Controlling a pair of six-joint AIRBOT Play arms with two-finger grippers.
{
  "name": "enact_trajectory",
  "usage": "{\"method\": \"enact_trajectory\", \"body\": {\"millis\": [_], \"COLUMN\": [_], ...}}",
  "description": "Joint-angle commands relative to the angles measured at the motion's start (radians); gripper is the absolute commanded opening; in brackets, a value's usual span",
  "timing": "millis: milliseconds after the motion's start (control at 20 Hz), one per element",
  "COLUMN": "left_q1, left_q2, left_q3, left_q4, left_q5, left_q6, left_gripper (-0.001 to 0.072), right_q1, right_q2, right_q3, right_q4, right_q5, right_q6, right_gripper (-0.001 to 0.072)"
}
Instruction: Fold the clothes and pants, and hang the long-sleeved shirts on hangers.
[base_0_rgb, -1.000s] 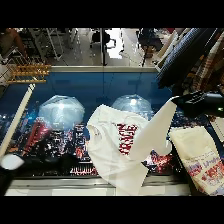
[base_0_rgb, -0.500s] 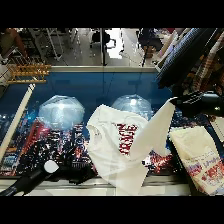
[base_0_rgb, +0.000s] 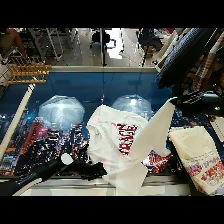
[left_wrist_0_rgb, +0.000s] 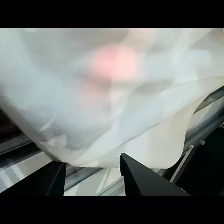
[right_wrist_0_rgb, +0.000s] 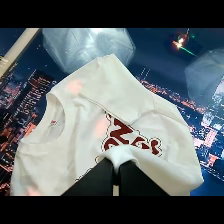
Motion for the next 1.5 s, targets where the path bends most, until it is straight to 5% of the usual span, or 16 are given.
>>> {"method": "enact_trajectory", "body": {"millis": [0, 200, 500, 700, 900, 1050, 1150, 1300, 1450], "left_q1": [-0.023, -0.016, 0.175, 0.537, 0.987, 1.327, 1.474, 1.599, 1.630], "left_q2": [-0.037, -0.052, 0.240, 0.636, 0.961, 0.998, 0.958, 0.882, 0.845], "left_q3": [0.014, 0.015, 0.017, 0.040, 0.181, 0.349, 0.441, 0.515, 0.542], "left_q4": [0.006, 0.011, 0.011, 0.011, -0.071, -0.300, -0.633, -1.112, -1.324], "left_q5": [0.041, 0.064, -0.091, -0.290, -0.319, -0.279, -0.232, -0.258, -0.373], "left_q6": [0.008, 0.009, 0.092, 0.107, 0.106, 0.125, 0.179, 0.287, 0.301], "left_gripper": [0.0315, 0.0007, 0.0004, 0.0003, 0.0003, 0.0003, 0.0003, 0.0003, 0.0003], "right_q1": [0.001, 0.001, 0.001, 0.001, 0.001, 0.001, 0.001, 0.001, 0.001], "right_q2": [0.000, 0.009, 0.019, 0.019, 0.045, 0.095, 0.127, 0.174, 0.214], "right_q3": [0.001, 0.001, 0.002, 0.020, 0.119, 0.208, 0.260, 0.317, 0.378], "right_q4": [0.002, 0.001, 0.000, -0.001, -0.001, -0.007, -0.023, -0.036, -0.034], "right_q5": [0.001, 0.019, 0.027, 0.029, 0.033, 0.029, 0.025, 0.022, -0.001], "right_q6": [0.004, 0.004, 0.004, 0.005, 0.012, 0.015, 0.015, 0.014, 0.014], "right_gripper": [0.0018, 0.0018, 0.0018, 0.0018, 0.0017, 0.0017, 0.0017, 0.0017, 0.0017]}}
